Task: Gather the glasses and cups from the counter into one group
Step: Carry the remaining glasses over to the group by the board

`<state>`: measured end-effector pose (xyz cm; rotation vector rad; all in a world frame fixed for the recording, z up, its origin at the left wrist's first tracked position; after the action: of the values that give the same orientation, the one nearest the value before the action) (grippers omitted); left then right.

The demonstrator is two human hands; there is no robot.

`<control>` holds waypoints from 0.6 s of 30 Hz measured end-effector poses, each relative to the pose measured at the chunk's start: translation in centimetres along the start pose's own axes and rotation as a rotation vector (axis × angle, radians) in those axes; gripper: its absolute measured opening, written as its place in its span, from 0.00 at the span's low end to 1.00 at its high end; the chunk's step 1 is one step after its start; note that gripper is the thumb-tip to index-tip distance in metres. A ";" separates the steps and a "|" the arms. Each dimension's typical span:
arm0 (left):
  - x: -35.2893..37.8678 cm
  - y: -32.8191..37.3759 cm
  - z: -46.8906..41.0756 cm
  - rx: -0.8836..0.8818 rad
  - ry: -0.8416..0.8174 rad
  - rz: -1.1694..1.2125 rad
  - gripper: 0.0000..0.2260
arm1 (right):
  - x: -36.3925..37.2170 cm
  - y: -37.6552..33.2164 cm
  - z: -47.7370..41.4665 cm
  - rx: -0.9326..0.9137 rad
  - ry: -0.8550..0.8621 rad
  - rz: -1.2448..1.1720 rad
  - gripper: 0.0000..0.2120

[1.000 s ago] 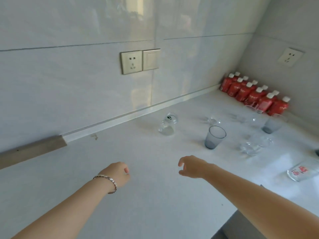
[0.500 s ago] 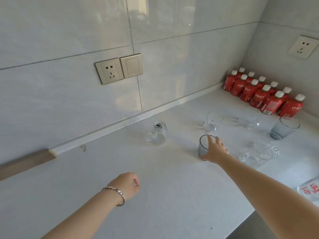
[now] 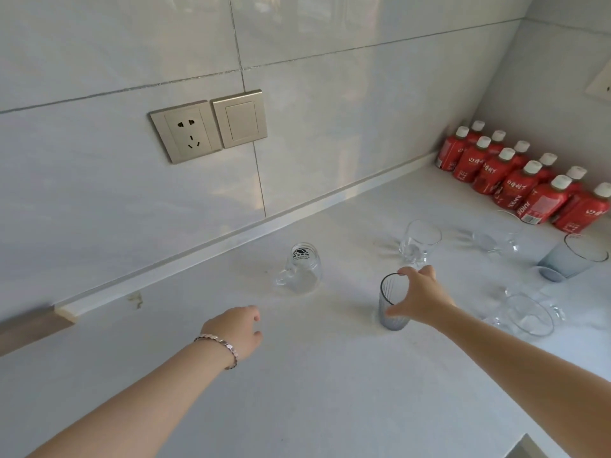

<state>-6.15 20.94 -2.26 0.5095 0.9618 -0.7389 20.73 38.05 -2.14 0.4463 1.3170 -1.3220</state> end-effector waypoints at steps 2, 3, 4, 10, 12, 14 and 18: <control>-0.8 2.0 -2.4 0.025 0.039 0.069 0.22 | -0.4 -0.5 -1.3 -0.111 0.005 0.009 0.41; -1.3 3.1 -3.6 0.038 0.060 0.130 0.26 | -0.5 -0.7 -1.9 -0.169 0.006 0.018 0.41; -1.7 4.4 -4.7 0.049 0.080 0.193 0.29 | -0.6 -0.9 -2.5 -0.227 0.004 0.032 0.42; -2.6 10.6 -10.1 0.098 0.061 0.266 0.36 | -1.2 -0.9 -5.2 -0.443 -0.052 0.071 0.41; -2.3 11.1 -10.7 0.064 0.040 0.317 0.34 | -1.5 -0.6 -5.9 -0.476 -0.066 0.044 0.41; -1.9 10.9 -10.4 0.054 0.070 0.346 0.34 | -1.7 -0.5 -6.5 -0.501 -0.082 0.025 0.41; -0.9 10.6 -8.9 0.140 0.033 0.258 0.35 | -1.8 -0.5 -7.3 -0.545 -0.123 0.021 0.41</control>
<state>-3.35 34.21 -5.08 0.7552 0.8590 -0.5684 17.62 44.90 -2.50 0.0009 1.4929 -0.9033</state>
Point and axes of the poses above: each hand's wrist, its own z-axis away from the middle knuckle, its own x-axis out of the palm, y = z × x, the point moved 2 cm from there along -z, towards the middle knuckle, and after that the axes turned 13 degrees about -x, right-handed, at the moved point
